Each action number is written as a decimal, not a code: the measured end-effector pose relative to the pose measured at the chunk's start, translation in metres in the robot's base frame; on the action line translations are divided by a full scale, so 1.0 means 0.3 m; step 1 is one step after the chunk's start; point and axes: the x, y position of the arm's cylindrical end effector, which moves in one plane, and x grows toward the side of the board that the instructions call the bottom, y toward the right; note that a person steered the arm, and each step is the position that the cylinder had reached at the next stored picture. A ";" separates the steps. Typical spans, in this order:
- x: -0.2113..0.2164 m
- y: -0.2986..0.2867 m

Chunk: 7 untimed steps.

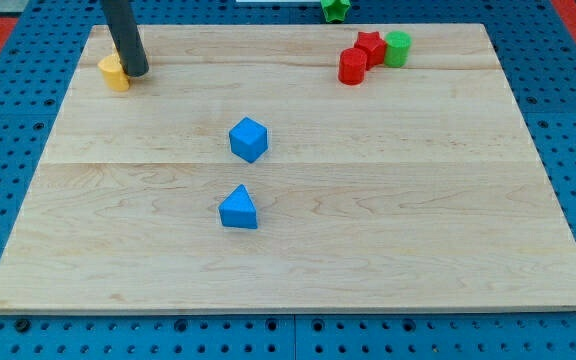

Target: Push the blue cube to the bottom of yellow heart

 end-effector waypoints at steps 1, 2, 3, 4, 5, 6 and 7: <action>0.036 0.190; 0.053 0.398; 0.127 0.497; 0.245 0.555; 0.351 0.603; 0.411 0.489; 0.411 0.258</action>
